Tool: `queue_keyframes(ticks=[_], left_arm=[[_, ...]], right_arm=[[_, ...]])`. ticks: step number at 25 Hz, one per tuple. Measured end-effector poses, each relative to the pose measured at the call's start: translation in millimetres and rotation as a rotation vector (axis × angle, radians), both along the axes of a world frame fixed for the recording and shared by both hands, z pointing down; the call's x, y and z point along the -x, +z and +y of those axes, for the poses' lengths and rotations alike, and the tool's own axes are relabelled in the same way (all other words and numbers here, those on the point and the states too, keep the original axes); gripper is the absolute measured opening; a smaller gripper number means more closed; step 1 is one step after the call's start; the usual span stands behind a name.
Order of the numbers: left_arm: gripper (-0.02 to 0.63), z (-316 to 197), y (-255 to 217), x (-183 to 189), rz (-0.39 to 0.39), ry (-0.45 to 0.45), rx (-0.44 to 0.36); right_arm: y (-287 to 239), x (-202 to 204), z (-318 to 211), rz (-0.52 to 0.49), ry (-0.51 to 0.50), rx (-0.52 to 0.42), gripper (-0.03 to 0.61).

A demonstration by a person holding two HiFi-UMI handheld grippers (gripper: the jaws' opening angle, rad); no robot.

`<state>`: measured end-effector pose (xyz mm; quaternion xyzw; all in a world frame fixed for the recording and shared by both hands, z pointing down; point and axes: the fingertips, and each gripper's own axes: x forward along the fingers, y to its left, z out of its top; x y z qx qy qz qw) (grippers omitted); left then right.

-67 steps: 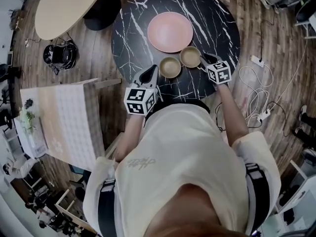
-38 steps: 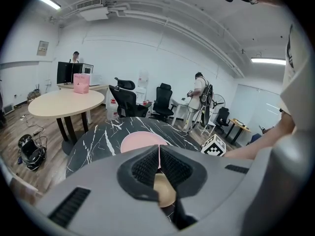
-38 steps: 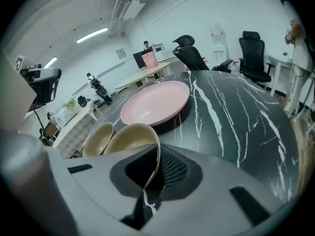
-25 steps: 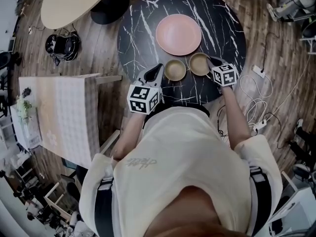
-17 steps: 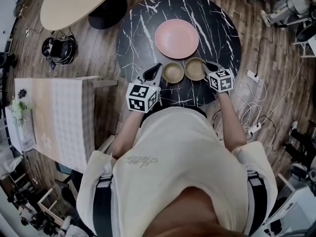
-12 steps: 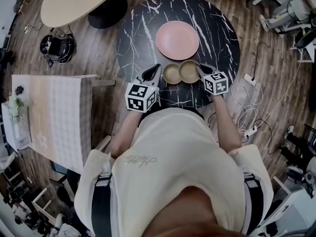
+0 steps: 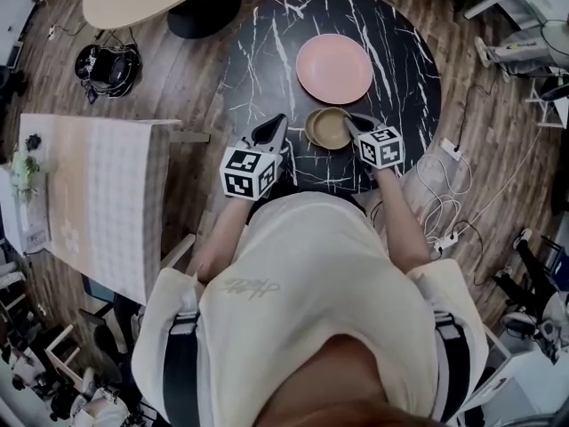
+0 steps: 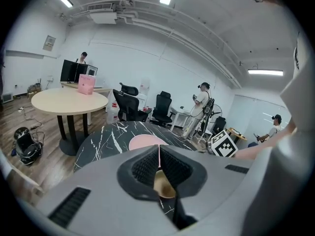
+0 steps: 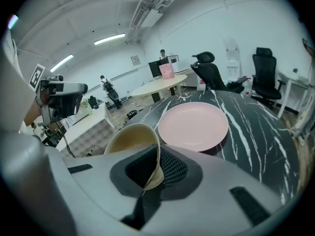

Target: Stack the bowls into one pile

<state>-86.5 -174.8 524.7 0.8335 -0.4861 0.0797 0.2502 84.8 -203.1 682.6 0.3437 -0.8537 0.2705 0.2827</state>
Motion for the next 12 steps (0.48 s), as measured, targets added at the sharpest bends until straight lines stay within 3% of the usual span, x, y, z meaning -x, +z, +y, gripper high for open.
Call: queue_keyframes(ticks=[12], left_arm=[[0.021, 13, 9, 37, -0.009, -0.046, 0.037]], right_arm=[[37, 14, -2, -0.002, 0.071, 0.087, 0.026]])
